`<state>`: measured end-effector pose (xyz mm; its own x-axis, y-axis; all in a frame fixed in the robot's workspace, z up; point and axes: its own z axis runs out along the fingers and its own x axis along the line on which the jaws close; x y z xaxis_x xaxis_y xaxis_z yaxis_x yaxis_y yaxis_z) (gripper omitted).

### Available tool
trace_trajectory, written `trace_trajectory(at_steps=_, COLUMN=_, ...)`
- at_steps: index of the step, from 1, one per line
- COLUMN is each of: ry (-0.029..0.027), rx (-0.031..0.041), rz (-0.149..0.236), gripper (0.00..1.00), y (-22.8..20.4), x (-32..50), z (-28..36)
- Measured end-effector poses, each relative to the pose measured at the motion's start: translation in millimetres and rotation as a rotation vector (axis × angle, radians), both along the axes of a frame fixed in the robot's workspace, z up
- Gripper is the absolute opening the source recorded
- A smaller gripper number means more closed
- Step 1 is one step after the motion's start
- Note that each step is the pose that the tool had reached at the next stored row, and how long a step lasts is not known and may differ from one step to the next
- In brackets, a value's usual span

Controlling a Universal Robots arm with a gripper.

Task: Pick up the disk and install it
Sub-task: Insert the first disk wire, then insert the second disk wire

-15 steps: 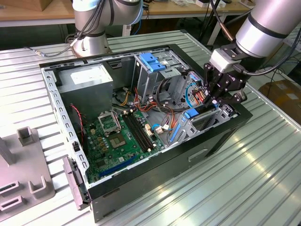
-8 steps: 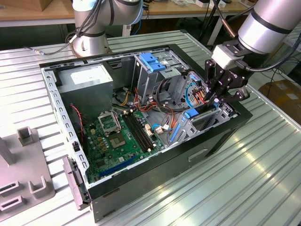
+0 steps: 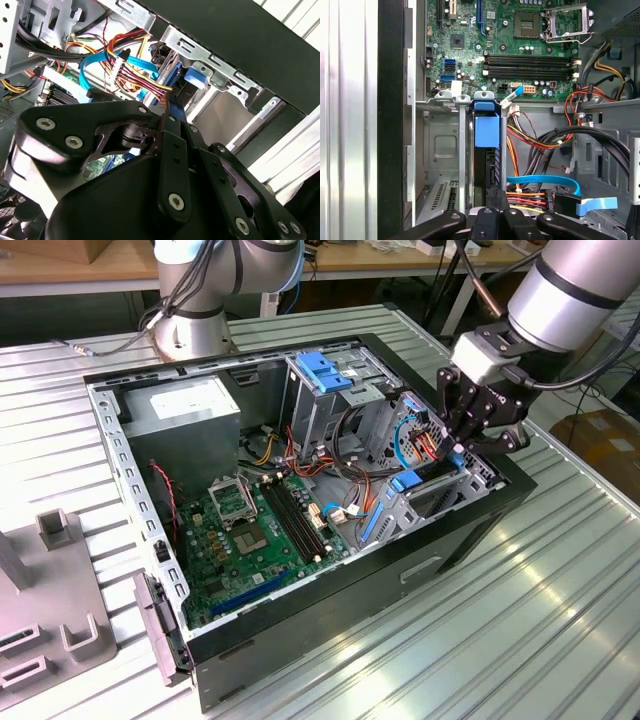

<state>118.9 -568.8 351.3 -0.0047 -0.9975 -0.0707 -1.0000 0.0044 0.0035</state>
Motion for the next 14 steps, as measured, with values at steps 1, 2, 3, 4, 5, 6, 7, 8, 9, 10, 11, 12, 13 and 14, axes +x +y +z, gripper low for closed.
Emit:
trace_trajectory(at_steps=1, ry=0.0000, rx=-0.0001, rz=0.000, gripper=0.10, y=0.0, x=0.0, z=0.2)
trace_trajectory(at_steps=2, ry=0.0000, rx=-0.0001, rz=0.000, gripper=0.10, y=0.0, x=0.0, z=0.5)
trace_trajectory(at_steps=3, ry=0.0000, rx=0.0000, rz=0.000, gripper=0.10, y=0.0, x=0.0, z=0.7)
trace_trajectory(at_steps=4, ry=0.0000, rx=0.0000, rz=0.000, gripper=0.10, y=0.0, x=0.0, z=0.9)
trace_trajectory(at_steps=5, ry=0.0000, rx=0.0000, rz=0.000, gripper=0.10, y=0.0, x=0.0, z=1.1)
trace_trajectory(at_steps=6, ry=0.0000, rx=0.0000, rz=0.000, gripper=0.10, y=0.0, x=0.0, z=1.3)
trace_trajectory(at_steps=7, ry=0.0000, rx=-0.0001, rz=0.000, gripper=0.10, y=0.0, x=0.0, z=1.4)
trace_trajectory(at_steps=8, ry=0.0000, rx=-0.0001, rz=0.000, gripper=0.10, y=0.0, x=0.0, z=1.7)
trace_trajectory(at_steps=9, ry=0.0000, rx=0.0000, rz=0.000, gripper=0.10, y=0.0, x=0.0, z=1.8)
trace_trajectory(at_steps=10, ry=0.0000, rx=-0.0004, rz=0.000, gripper=0.10, y=0.0, x=0.0, z=2.5)
trace_trajectory(at_steps=11, ry=0.0003, rx=-0.0004, rz=0.000, gripper=0.10, y=0.0, x=0.0, z=4.1)
trace_trajectory(at_steps=12, ry=0.0005, rx=-0.0002, rz=0.000, gripper=0.10, y=0.0, x=0.0, z=5.5)
trace_trajectory(at_steps=13, ry=0.0012, rx=-0.0001, rz=0.000, gripper=0.10, y=0.0, x=0.1, z=7.5)
trace_trajectory(at_steps=14, ry=0.0021, rx=-0.0001, rz=0.000, gripper=0.10, y=0.0, x=0.1, z=10.0)
